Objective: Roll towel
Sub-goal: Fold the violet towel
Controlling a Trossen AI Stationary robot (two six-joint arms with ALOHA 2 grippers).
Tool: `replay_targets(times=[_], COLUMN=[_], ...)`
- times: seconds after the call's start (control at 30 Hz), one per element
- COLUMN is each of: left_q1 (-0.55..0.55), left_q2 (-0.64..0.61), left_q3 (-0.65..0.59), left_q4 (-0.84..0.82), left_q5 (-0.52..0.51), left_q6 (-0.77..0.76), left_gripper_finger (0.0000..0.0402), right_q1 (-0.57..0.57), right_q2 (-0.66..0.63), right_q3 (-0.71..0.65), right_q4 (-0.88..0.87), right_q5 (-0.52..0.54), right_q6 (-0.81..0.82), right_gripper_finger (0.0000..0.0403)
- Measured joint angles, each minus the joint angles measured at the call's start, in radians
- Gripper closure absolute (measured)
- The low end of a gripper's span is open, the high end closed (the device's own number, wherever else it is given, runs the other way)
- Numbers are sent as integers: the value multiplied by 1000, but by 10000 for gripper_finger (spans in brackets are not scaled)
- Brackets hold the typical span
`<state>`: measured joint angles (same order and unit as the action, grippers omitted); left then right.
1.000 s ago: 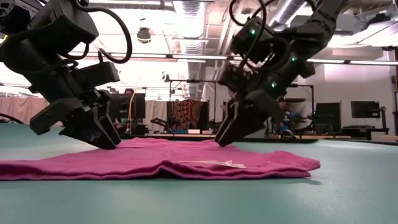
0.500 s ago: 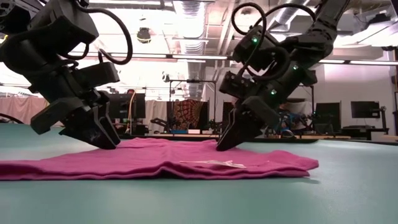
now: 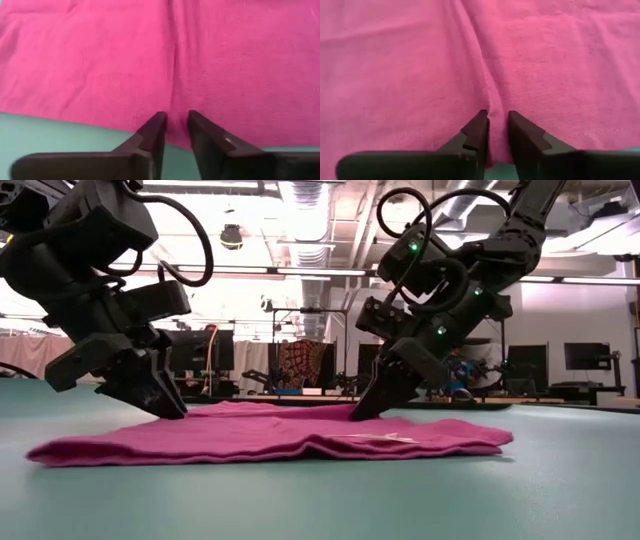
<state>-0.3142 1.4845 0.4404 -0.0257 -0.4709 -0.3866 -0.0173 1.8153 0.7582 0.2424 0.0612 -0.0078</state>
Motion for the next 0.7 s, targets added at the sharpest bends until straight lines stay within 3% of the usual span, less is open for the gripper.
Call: replay_targets(times=[0.17, 0.47, 0.7], left_q1=[40, 72, 76], left_q2=[0, 3, 3], left_q3=[-1, 78, 163], left_q4=[-6, -48, -146], left_q5=[-7, -51, -169], left_q6=[0, 117, 189], left_gripper_finger=[394, 401, 401], right_q1=[17, 45, 44], right_q2=[0, -73, -221], right_q3=[7, 66, 85], right_q4=[-2, -80, -167], right_q5=[5, 25, 79], right_q6=[0, -62, -97], right_gripper_finger=[335, 385, 384])
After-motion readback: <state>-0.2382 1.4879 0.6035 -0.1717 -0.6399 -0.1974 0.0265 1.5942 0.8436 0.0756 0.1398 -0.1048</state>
